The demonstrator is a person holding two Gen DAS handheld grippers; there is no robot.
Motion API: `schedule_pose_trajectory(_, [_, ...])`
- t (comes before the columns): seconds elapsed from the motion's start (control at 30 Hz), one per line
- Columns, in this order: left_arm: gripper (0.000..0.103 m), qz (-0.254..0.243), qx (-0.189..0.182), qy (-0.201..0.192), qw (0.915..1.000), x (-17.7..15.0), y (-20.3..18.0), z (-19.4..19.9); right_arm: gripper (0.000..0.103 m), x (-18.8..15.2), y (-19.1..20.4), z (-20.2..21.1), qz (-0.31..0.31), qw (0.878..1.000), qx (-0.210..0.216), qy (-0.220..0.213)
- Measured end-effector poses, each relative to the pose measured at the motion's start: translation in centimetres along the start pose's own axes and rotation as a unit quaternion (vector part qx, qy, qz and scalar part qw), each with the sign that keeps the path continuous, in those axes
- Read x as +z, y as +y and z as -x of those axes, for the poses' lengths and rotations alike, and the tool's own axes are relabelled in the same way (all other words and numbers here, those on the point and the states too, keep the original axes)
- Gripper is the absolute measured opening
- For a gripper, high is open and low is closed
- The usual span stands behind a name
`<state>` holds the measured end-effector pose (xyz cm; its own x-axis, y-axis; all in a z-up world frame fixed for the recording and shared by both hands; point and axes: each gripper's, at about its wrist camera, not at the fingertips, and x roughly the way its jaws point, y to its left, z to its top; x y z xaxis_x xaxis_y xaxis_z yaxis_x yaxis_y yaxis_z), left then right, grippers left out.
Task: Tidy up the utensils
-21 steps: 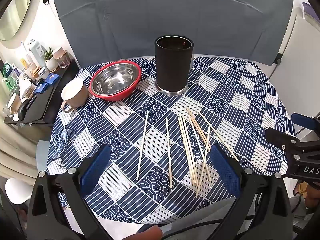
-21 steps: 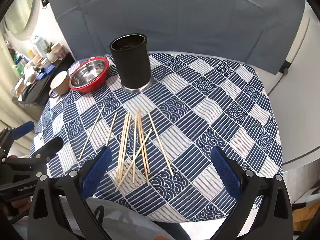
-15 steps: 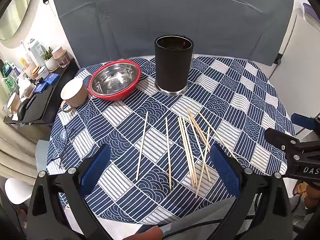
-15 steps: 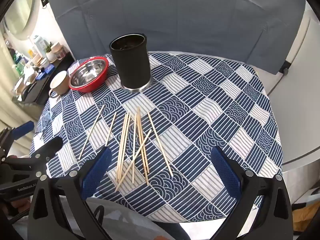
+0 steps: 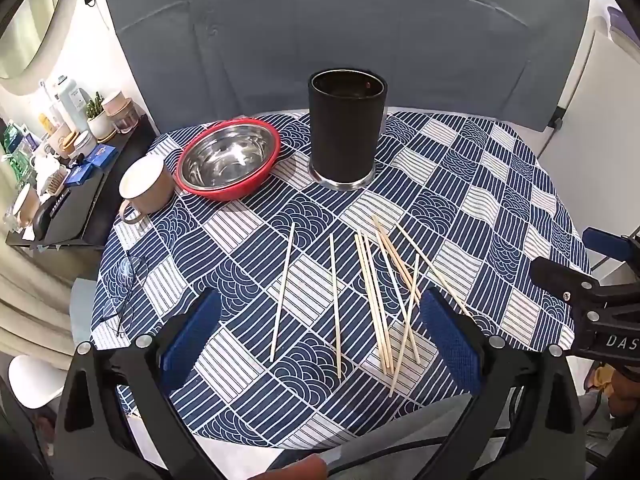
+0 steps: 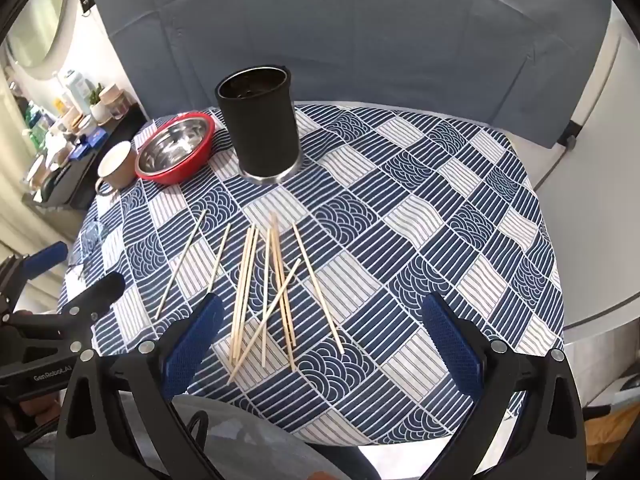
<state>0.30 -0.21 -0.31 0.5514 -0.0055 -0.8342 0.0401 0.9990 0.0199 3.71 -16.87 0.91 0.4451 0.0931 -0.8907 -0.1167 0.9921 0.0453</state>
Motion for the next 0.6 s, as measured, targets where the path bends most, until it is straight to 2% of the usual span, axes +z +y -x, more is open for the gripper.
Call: schedule_pose_trajectory(0.6, [0.097, -0.006, 0.006, 0.006, 0.9999, 0.39, 0.01, -0.34, 0.095, 0.42, -0.09, -0.34, -0.009, 1.0, -0.004, 0.002])
